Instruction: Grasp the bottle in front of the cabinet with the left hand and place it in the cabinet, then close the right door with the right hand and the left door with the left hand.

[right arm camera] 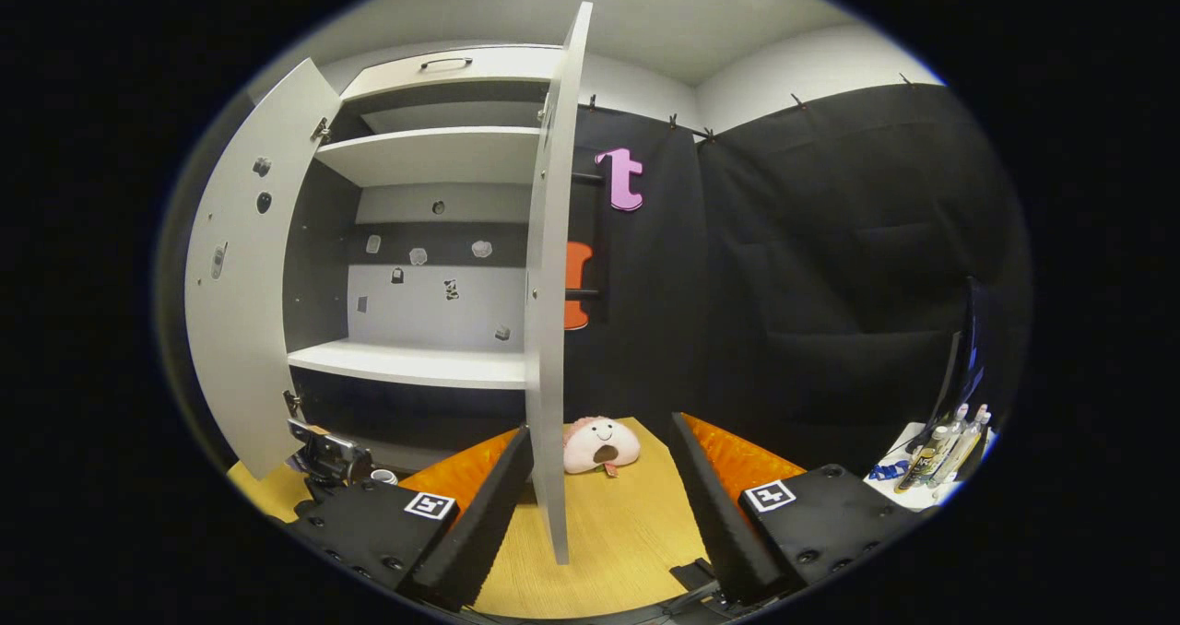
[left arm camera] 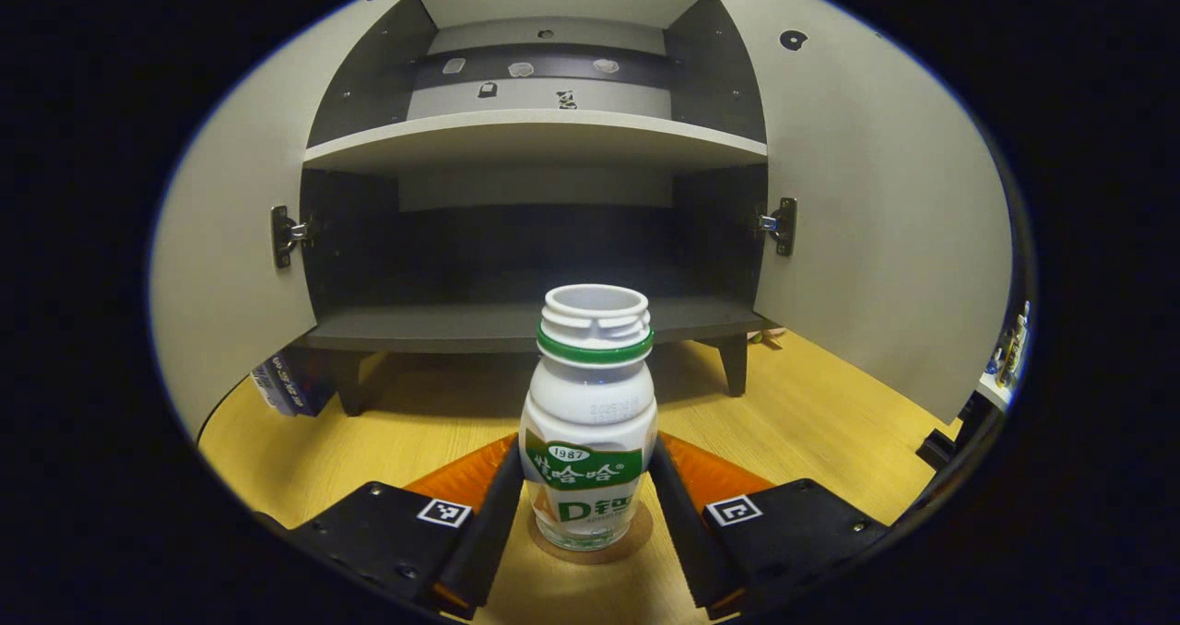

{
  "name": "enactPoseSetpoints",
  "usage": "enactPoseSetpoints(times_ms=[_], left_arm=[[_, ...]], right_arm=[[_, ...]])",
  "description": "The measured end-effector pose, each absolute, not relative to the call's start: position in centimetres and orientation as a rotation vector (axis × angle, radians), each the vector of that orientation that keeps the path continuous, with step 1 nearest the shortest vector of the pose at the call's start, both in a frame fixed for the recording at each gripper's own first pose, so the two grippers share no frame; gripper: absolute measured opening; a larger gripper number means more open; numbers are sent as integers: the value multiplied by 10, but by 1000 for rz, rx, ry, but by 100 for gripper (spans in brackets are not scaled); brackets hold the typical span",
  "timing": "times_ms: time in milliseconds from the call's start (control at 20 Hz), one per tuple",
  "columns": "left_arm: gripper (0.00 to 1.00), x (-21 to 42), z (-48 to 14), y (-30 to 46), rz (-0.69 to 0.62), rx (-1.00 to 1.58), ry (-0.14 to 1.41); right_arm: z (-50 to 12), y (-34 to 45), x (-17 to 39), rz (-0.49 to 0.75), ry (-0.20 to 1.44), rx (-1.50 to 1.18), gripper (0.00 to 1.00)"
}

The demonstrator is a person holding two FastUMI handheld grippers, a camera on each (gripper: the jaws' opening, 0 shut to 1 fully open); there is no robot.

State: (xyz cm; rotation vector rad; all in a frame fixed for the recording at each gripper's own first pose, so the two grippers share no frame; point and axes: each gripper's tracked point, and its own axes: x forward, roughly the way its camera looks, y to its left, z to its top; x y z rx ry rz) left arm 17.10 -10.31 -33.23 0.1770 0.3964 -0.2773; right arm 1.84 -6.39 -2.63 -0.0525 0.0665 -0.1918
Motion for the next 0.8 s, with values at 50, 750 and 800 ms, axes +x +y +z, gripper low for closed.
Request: enactPoseSetpoints(times_ms=[50, 750, 800], left_arm=[[77, 170, -323, -101, -279, 176, 389], [77, 179, -160, -73, -285, 114, 334], [78, 184, -146, -72, -288, 121, 323]], right_arm=[[-24, -64, 18, -188, 62, -46, 98], [-33, -56, 5, -134, 65, -17, 90], [-34, -58, 2, -133, 66, -12, 90]])
